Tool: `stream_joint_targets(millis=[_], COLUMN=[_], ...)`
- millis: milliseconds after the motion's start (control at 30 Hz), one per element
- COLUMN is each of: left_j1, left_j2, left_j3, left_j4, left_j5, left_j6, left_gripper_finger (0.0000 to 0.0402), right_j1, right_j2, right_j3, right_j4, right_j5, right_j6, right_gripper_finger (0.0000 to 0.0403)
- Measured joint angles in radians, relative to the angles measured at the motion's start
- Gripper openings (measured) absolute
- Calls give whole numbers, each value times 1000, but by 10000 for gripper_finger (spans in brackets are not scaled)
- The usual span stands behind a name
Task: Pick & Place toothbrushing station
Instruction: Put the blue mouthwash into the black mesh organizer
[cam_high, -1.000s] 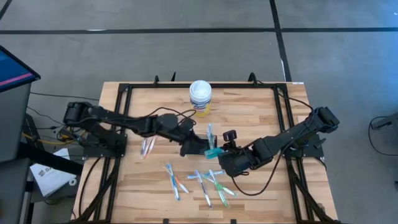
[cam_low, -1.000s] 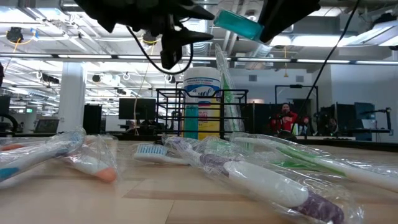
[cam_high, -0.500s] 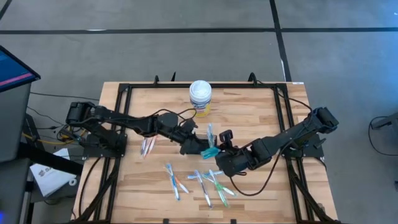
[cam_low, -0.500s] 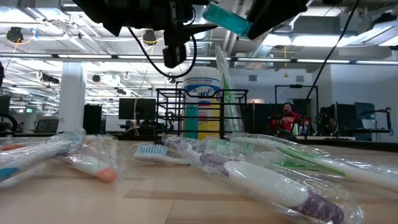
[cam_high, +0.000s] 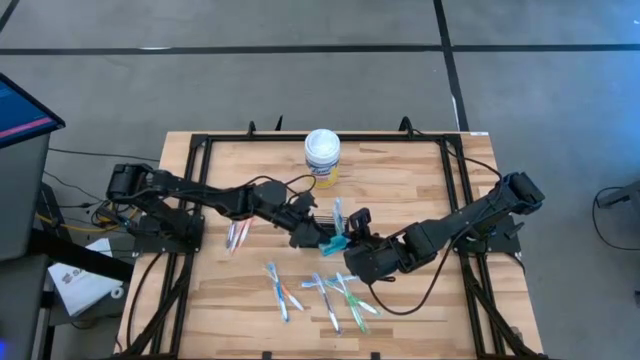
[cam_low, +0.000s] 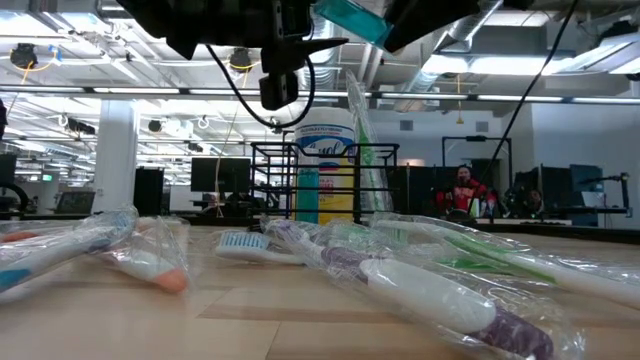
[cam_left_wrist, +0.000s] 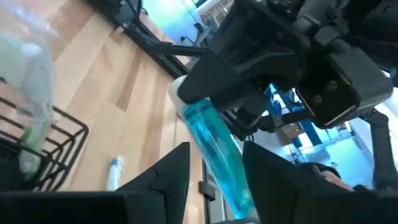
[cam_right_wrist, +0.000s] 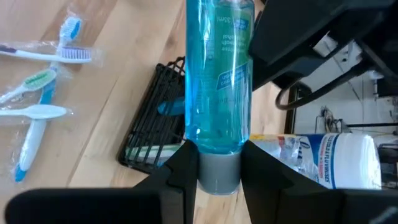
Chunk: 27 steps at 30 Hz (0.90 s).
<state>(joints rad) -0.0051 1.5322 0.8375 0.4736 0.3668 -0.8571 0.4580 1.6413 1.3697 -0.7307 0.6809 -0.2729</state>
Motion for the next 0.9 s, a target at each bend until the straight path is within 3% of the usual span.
stream_joint_targets(millis=[400,567,900], left_j1=[-2,-3,-9], left_j2=[8,10,8], left_j3=[0,0,0], left_j4=[0,-49,-110], left_j5=[52,69,102], left_j6=[-87,-115,-146], left_gripper_finger=[143,143,143], right_j1=[-6,0,-2], right_j2=[13,78,179], right_j3=[0,7,175], right_j4=[23,31,-84], right_j5=[0,48,58], right_j6=[-31,-147,-148], right_gripper_finger=[87,87,87])
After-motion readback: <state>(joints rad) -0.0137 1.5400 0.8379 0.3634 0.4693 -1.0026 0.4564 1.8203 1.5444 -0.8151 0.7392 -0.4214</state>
